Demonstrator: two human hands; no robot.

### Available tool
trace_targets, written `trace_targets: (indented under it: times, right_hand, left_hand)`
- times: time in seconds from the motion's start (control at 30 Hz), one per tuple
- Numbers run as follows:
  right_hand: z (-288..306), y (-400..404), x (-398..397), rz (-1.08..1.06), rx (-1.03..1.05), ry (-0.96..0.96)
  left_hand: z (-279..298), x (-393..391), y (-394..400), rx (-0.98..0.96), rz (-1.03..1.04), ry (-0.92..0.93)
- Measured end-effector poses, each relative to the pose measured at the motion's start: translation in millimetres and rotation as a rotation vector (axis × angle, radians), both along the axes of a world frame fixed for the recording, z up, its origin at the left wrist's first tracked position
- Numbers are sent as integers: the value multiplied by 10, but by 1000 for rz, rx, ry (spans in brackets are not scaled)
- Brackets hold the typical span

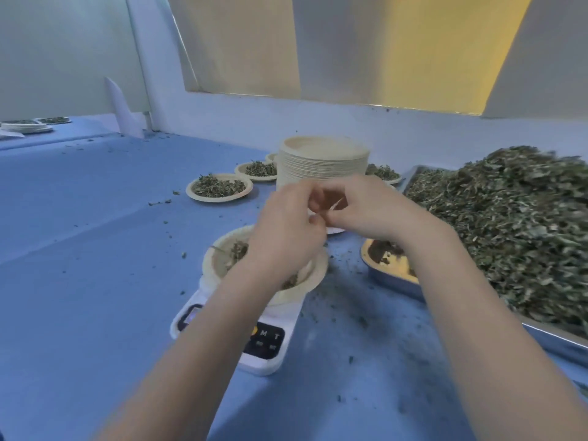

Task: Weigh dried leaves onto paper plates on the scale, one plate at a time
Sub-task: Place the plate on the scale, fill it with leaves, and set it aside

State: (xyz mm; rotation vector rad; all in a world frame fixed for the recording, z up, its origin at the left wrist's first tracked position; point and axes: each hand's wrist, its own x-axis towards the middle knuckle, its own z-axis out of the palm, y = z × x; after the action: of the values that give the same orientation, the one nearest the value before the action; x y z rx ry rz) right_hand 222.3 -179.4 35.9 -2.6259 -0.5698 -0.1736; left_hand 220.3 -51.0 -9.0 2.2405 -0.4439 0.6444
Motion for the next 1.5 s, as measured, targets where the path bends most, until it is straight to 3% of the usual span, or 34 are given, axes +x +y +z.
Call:
trace_targets:
  times: [0.3, 0.63, 0.77, 0.93, 1.1, 1.3, 1.5]
  right_hand:
    - [-215, -1293, 243, -252, -301, 146]
    - [-672, -1308, 886, -295, -536, 275]
    - [-528, -1401, 766, -229, -379, 366]
    - [-546, -1354, 647, -347, -393, 394]
    - [-728, -1182, 647, -291, -345, 204]
    - [-423, -1384, 426, -344, 25, 141]
    - [-88, -1157, 222, -293, 103, 119]
  left_hand:
    - [-234, 159, -1407, 54, -139, 322]
    - [-376, 394, -1332, -104, -12, 377]
    - [-371, 395, -1312, -145, -23, 404]
    - [-354, 386, -1289, -104, -29, 442]
    - [-337, 341, -1297, -87, -54, 418]
    - [-174, 297, -1257, -82, -93, 394]
    - [28, 68, -1039, -129, -156, 402]
